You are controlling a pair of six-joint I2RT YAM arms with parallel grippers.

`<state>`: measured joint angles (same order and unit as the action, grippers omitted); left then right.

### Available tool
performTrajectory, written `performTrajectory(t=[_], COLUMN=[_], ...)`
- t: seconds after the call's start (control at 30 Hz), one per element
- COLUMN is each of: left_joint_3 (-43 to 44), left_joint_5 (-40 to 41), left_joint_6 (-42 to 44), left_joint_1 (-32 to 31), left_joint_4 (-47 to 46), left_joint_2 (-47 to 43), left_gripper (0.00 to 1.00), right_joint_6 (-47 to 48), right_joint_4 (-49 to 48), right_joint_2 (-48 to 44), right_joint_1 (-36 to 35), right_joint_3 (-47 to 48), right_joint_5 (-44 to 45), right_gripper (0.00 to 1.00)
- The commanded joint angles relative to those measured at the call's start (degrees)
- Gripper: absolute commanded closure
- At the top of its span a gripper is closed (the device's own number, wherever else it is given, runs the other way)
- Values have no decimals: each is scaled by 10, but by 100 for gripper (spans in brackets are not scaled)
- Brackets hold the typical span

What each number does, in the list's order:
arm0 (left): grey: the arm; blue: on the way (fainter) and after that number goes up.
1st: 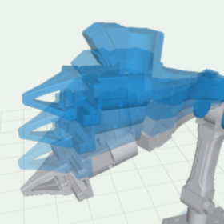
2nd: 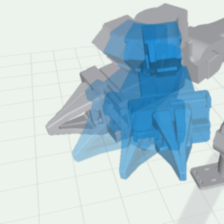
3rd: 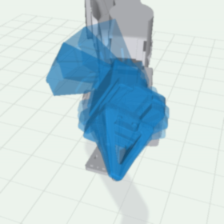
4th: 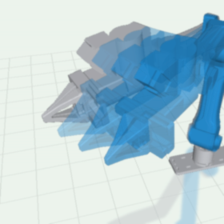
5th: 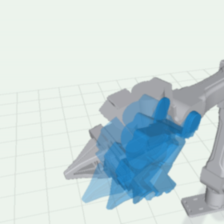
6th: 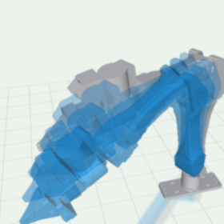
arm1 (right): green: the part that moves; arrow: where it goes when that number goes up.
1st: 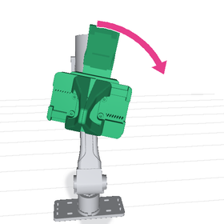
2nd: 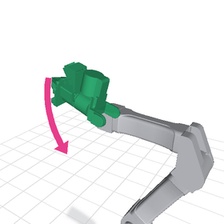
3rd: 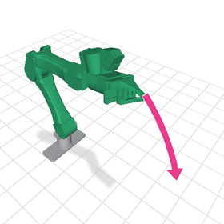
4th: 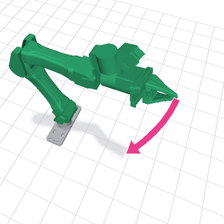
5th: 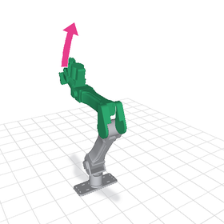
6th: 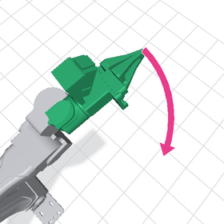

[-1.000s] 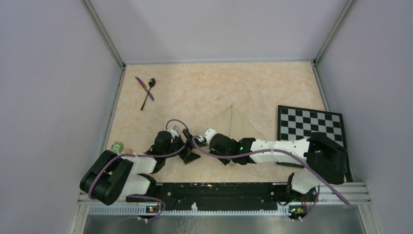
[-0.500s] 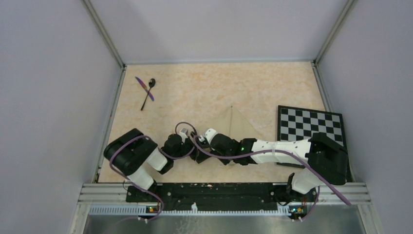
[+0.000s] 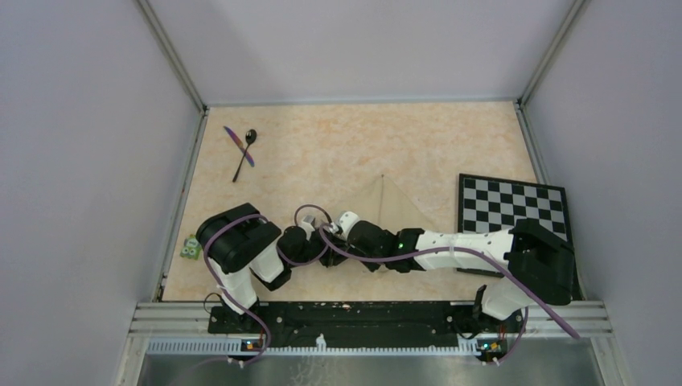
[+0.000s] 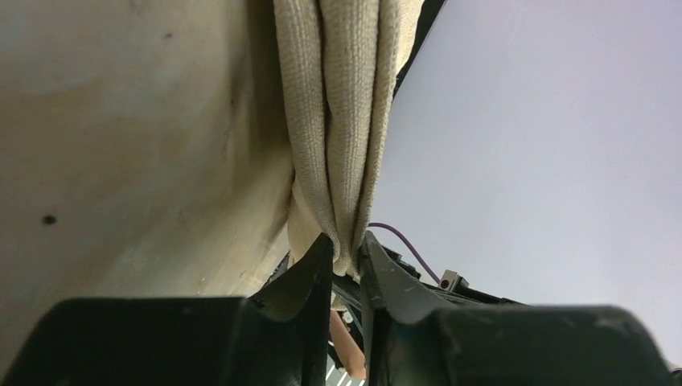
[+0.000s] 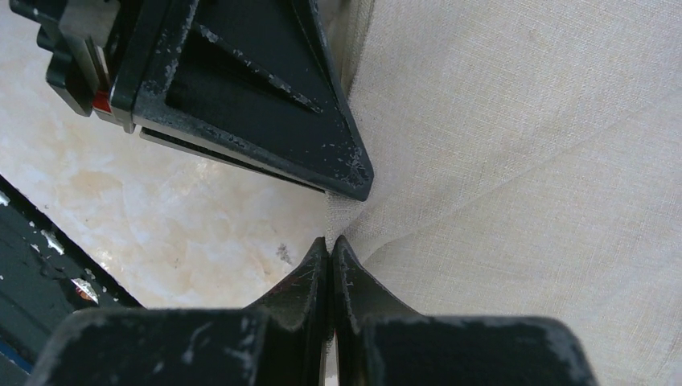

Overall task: Fold the napkin into a case and place the utensils inside
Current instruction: Pick up the upper triangle-folded napkin from the center of the board.

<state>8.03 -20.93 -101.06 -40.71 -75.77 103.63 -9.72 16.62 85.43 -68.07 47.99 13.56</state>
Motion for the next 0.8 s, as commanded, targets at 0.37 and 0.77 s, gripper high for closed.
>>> performTrajectory(t=[0.37, 0.77], left_joint_3=[13, 21], left_joint_5=[-12, -20], left_joint_6=[4, 3], left_joint_1=[-3, -2], left_joint_4=[18, 76], left_joint_2=[-30, -69], left_gripper=[100, 100], right_joint_6=[-16, -47], right_joint_4=[-32, 11], right_joint_2=[-48, 71], right_joint_1=[-50, -140], right_joint_3=[-16, 16], right_joint_5=[108, 332], right_gripper=[48, 40])
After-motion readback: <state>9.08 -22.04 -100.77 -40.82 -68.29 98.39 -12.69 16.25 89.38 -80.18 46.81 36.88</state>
